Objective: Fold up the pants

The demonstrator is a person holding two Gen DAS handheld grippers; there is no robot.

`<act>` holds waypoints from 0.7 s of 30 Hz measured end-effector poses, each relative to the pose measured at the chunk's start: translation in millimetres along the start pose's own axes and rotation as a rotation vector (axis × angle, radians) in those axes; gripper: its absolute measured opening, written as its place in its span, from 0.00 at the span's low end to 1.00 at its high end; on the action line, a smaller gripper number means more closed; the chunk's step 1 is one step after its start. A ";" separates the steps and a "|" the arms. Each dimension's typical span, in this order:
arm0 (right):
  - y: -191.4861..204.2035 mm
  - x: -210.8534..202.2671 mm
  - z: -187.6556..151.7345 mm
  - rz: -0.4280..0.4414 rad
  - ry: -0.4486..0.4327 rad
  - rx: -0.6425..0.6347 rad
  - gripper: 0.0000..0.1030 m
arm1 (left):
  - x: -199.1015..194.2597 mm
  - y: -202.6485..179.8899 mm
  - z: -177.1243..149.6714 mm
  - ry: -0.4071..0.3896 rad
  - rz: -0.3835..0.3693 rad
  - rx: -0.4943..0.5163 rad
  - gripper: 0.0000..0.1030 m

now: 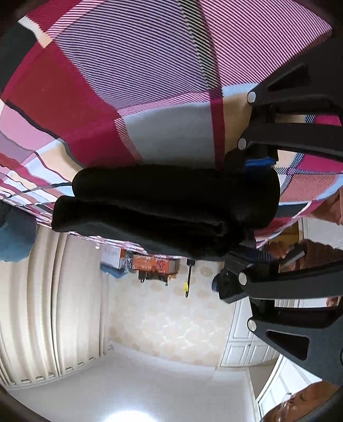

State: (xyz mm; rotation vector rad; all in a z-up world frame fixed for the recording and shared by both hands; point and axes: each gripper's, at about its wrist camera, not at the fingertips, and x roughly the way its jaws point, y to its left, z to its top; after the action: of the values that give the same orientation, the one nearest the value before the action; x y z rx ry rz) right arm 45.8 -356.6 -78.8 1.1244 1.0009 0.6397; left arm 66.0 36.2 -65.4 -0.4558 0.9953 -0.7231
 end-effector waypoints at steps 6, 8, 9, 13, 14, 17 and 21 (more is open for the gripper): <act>-2.7 -0.8 -3.1 0.031 -0.009 0.004 0.46 | 0.4 1.4 0.7 -0.010 0.003 -0.011 0.85; -3.1 -1.6 -4.0 0.034 -0.016 0.001 0.46 | -0.6 2.7 0.8 -0.012 0.002 -0.005 0.85; -5.2 -2.4 -3.1 0.034 -0.019 0.001 0.46 | -0.1 2.0 1.3 -0.012 0.005 0.000 0.85; -6.4 -6.9 -9.4 0.029 -0.039 -0.004 0.47 | -0.3 -0.5 1.2 -0.023 0.030 -0.012 0.85; -6.8 -9.6 -11.9 0.029 -0.046 -0.003 0.47 | -0.5 -1.2 0.7 -0.025 0.039 -0.018 0.85; -8.5 -16.7 -17.2 0.030 -0.064 0.004 0.48 | -1.6 -3.8 -1.8 -0.026 0.070 -0.018 0.85; -12.9 -31.7 -27.2 0.025 -0.104 0.016 0.48 | -7.7 -9.7 -10.3 -0.044 0.133 -0.036 0.85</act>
State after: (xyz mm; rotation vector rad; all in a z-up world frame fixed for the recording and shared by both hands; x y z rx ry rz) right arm 6.8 -375.7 -83.4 1.1742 0.9059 0.5876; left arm 51.1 35.0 -59.6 -0.4307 0.9892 -0.5745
